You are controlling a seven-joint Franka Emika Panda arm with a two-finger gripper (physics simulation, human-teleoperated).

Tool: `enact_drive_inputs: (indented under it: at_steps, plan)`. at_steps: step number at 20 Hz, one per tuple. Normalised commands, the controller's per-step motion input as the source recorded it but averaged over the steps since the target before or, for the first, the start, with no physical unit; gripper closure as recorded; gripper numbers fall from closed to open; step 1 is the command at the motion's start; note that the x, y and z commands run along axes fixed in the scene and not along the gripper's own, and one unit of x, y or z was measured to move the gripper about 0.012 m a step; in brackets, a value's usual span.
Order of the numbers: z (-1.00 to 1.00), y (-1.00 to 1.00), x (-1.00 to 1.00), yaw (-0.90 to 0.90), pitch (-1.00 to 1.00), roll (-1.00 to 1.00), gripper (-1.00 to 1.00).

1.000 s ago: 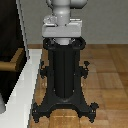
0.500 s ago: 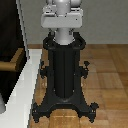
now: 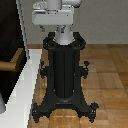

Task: Open the door by pressing down and pulling on the handle.

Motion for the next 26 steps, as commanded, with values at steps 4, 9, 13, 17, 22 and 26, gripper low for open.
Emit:
enact_drive_inputs:
  at_steps: [4,9,13,17,22,26]
  plan:
    - [0.0,-1.0,0.0,0.0,0.0,0.0,-1.0]
    - [0.0,-0.8,0.0,0.0,0.0,0.0,-1.0]
    - [0.0,0.0,0.0,0.0,0.0,0.0,-1.0]
    - [0.0,-0.25,0.0,0.0,0.0,0.0,-1.0]
    - [0.0,-0.4,0.0,0.0,0.0,0.0,-1.0]
    - [0.0,-0.25,0.0,0.0,0.0,0.0,-1.0]
